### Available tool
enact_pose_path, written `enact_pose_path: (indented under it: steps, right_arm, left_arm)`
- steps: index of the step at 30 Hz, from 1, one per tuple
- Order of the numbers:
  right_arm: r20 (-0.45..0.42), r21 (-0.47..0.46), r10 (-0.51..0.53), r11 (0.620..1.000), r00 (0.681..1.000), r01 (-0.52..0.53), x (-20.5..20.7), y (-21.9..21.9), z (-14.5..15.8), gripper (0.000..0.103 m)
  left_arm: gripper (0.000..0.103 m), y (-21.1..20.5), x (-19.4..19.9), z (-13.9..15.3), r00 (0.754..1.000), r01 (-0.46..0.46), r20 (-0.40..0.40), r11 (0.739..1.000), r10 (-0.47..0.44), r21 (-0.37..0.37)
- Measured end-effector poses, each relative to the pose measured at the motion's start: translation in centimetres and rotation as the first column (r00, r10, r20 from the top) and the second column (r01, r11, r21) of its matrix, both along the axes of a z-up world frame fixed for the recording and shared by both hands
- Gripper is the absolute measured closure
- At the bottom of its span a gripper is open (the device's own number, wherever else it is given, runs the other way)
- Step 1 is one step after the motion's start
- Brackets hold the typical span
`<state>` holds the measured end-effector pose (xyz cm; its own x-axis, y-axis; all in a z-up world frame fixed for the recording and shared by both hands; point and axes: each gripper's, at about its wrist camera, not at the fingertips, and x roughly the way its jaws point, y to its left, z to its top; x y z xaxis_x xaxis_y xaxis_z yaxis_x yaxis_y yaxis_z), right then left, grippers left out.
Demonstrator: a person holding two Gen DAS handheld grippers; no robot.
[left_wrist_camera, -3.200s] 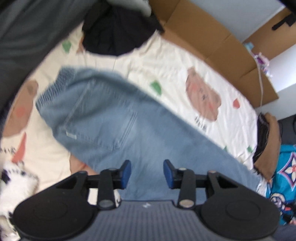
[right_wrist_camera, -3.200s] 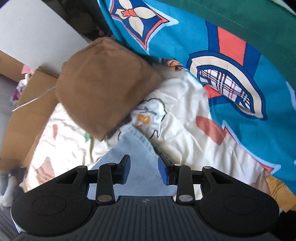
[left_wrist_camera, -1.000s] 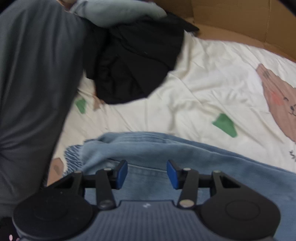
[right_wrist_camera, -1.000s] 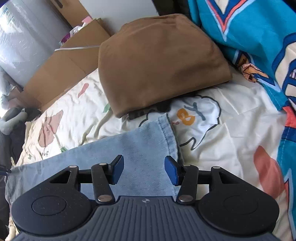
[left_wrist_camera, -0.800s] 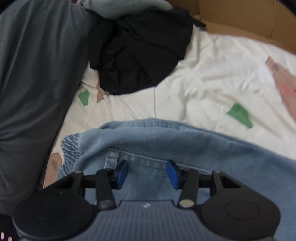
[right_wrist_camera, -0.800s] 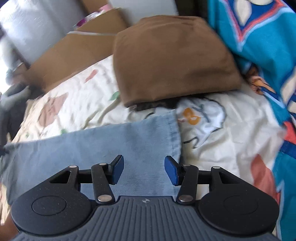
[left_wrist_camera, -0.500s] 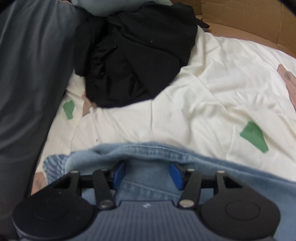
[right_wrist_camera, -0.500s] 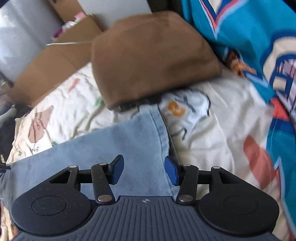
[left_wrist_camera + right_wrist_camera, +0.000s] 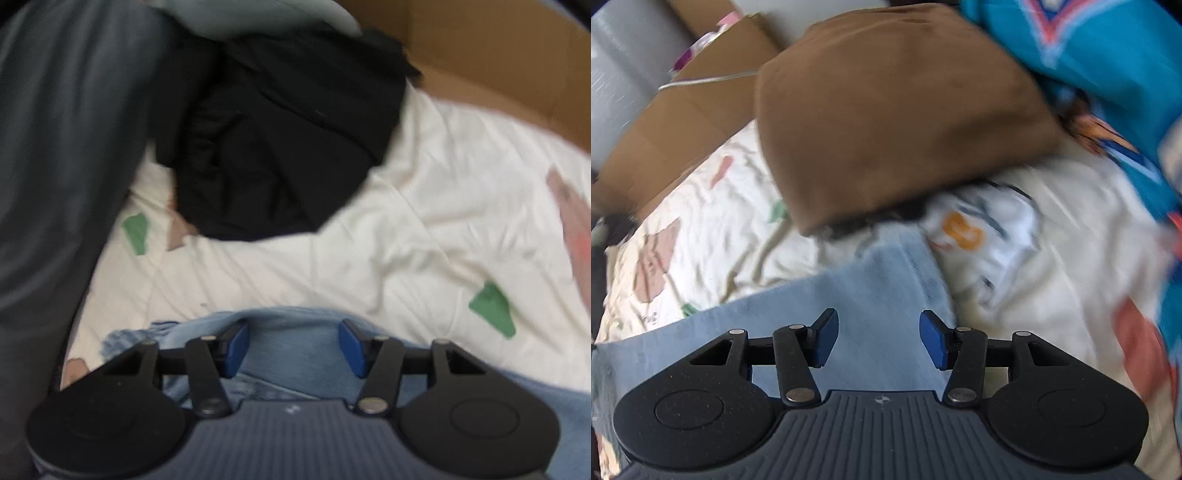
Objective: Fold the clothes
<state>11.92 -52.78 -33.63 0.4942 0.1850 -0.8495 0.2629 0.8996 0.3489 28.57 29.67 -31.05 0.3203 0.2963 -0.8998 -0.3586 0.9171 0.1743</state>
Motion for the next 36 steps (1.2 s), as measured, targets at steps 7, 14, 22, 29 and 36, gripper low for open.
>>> enact_pose_path:
  steps: [7,14,22,29,36]
  right_arm:
    - [0.074,-0.045,0.147,0.989,0.986,-0.144,1.1,2.0,1.4,0.047]
    - [0.075,-0.061,0.096,0.994,0.993,-0.092,-0.7,1.3,1.3,0.047]
    - [0.036,-0.156,0.140,0.979,0.989,-0.133,-0.4,1.6,2.3,0.047]
    - [-0.006,-0.178,0.131,0.975,0.991,-0.130,-1.5,0.8,1.8,0.047]
    - [-0.020,-0.140,0.062,0.988,0.998,-0.065,-3.7,-0.9,1.1,0.047]
  left_arm:
    - [0.053,2.6,-4.6,3.6,0.994,-0.092,0.067,0.994,0.088,0.059]
    - [0.071,4.3,-7.4,2.8,0.993,-0.117,-0.025,0.992,0.118,0.042]
    - [0.066,7.5,-4.8,-1.5,0.981,-0.189,-0.045,0.982,0.190,0.017]
    - [0.062,7.9,-3.7,-2.2,0.989,-0.138,-0.057,0.990,0.139,0.029]
    - [0.057,7.5,-3.9,-0.3,0.982,-0.168,-0.083,0.985,0.170,0.035]
